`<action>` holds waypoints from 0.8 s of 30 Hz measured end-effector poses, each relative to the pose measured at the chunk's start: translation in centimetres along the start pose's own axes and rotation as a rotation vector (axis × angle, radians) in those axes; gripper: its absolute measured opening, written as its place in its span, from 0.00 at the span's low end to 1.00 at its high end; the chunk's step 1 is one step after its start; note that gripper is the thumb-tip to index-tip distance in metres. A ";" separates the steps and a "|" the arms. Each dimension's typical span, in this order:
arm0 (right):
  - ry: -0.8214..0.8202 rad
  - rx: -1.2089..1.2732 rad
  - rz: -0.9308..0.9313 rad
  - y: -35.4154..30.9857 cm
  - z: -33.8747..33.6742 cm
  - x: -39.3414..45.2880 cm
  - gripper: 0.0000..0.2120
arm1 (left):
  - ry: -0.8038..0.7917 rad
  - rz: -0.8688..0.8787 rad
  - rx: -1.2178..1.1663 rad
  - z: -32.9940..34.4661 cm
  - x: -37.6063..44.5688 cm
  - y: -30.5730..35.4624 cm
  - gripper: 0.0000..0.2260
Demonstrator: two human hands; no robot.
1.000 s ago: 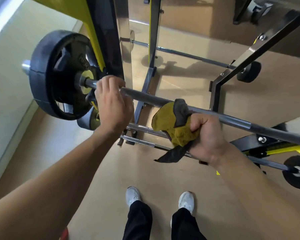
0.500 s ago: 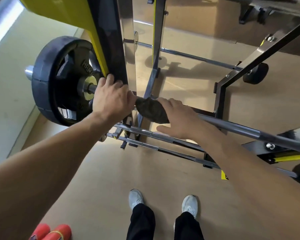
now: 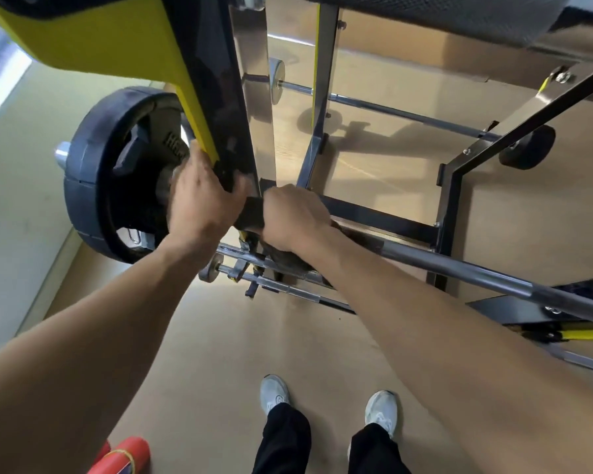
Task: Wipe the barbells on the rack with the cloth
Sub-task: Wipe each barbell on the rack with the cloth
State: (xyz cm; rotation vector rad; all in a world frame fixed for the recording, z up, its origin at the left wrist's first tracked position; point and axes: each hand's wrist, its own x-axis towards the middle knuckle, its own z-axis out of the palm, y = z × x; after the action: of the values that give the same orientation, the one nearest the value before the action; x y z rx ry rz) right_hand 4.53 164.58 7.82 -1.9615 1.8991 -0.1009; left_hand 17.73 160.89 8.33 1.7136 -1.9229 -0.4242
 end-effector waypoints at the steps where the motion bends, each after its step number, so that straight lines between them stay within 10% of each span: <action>1: 0.027 -0.014 -0.012 -0.2 0.2 0.0 0.12 | -0.003 -0.008 -0.041 0.1 0.1 -0.1 0.16; 13: -0.187 -0.252 0.151 11.6 -1.6 -7.3 0.24 | 0.018 -0.027 -0.036 -0.1 0.1 -0.5 0.09; 24: -0.138 -0.027 0.270 6.7 -0.5 -3.9 0.16 | -0.051 0.024 -0.108 -0.1 0.1 -0.7 0.12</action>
State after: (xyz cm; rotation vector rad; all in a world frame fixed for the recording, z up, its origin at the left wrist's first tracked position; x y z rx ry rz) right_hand -2.21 168.28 6.93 -1.6627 2.0597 0.1342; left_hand 18.41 160.68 8.04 1.6237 -1.9175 -0.5577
